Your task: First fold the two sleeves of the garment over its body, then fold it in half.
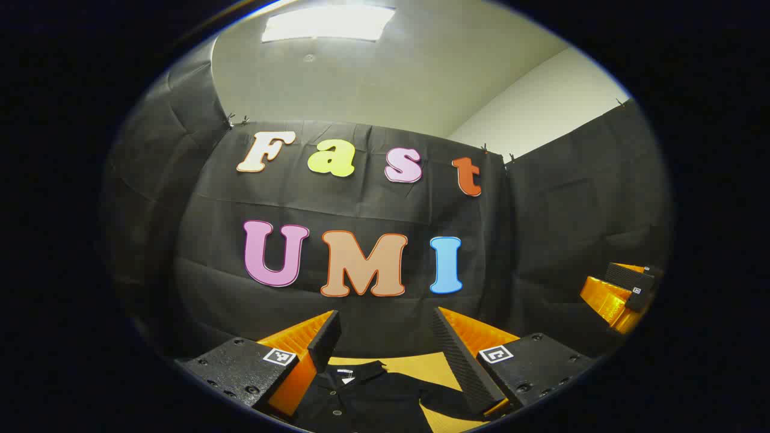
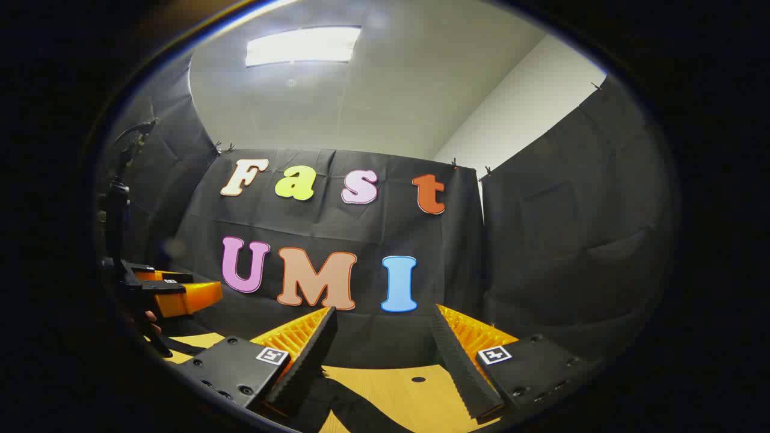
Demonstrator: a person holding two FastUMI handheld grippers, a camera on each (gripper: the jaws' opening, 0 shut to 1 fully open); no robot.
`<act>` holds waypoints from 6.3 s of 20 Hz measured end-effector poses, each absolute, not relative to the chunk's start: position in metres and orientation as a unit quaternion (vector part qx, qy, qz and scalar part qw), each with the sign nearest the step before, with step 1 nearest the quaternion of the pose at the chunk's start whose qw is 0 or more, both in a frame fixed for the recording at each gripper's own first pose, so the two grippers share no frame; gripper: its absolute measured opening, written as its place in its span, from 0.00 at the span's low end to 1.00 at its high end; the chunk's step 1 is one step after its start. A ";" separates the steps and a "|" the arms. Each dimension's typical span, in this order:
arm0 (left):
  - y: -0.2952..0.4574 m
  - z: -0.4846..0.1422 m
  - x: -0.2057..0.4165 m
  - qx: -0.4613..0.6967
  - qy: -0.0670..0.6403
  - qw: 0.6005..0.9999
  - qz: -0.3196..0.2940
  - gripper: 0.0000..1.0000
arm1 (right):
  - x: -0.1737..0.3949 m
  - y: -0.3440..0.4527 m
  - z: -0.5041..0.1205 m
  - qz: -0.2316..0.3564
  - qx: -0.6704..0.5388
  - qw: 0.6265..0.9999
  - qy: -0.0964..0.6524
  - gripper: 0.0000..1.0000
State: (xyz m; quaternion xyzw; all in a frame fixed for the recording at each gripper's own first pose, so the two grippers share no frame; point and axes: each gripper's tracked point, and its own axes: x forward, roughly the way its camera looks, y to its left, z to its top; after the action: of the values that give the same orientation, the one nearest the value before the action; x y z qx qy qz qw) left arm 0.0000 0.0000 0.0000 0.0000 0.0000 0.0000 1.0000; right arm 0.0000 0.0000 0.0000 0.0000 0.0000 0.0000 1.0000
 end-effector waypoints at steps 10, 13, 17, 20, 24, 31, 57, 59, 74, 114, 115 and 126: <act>0.006 0.001 -0.004 -0.002 -0.004 1.000 0.016 0.94 | 0.001 -0.005 0.001 -0.002 0.008 1.000 -0.002 0.98; 0.008 0.001 -0.004 -0.005 -0.003 1.000 0.022 0.94 | 0.004 -0.006 0.002 0.001 0.008 1.000 -0.002 0.98; 0.012 -0.003 -0.007 -0.005 0.002 1.000 0.028 0.97 | 0.006 -0.006 0.001 0.005 0.011 1.000 -0.002 0.98; 0.013 -0.002 -0.007 0.001 0.000 1.000 0.029 0.94 | 0.008 -0.004 -0.001 0.009 0.015 1.000 0.000 0.98; 0.016 -0.002 -0.006 0.000 0.000 0.999 0.032 0.97 | 0.011 -0.001 -0.001 0.016 0.023 1.000 -0.003 0.98; 0.021 -0.004 -0.005 0.004 0.003 0.999 0.043 0.97 | 0.022 -0.008 -0.012 0.026 0.034 0.999 0.006 0.98; 0.146 -0.039 0.011 0.001 0.041 0.998 0.040 0.94 | 0.063 0.086 -0.020 -0.003 0.058 0.998 0.011 0.98; 0.149 -0.038 0.009 0.004 0.040 0.998 0.050 0.94 | 0.069 0.078 -0.021 -0.006 0.060 0.998 0.015 0.99; 0.165 -0.028 -0.001 0.039 0.032 0.995 0.082 0.94 | 0.068 0.050 -0.040 -0.015 0.057 0.997 0.044 0.98; 0.163 0.019 -0.044 0.079 -0.003 0.989 0.125 0.94 | -0.020 -0.046 -0.451 -0.043 -0.007 0.840 0.541 1.00; 0.162 0.019 -0.045 0.079 -0.003 0.989 0.124 0.94 | -0.021 -0.043 -0.451 -0.041 -0.003 0.838 0.544 1.00; 0.157 0.017 -0.042 0.075 -0.001 0.990 0.118 0.97 | -0.027 -0.015 -0.458 0.021 -0.019 0.845 0.534 0.12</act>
State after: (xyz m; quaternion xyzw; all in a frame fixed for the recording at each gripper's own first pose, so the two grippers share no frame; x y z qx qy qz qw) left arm -0.0415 0.1566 0.0174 0.0753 -0.0008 0.1176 0.9902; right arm -0.0275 -0.0146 -0.4577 -0.0193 0.5342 0.0209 0.8449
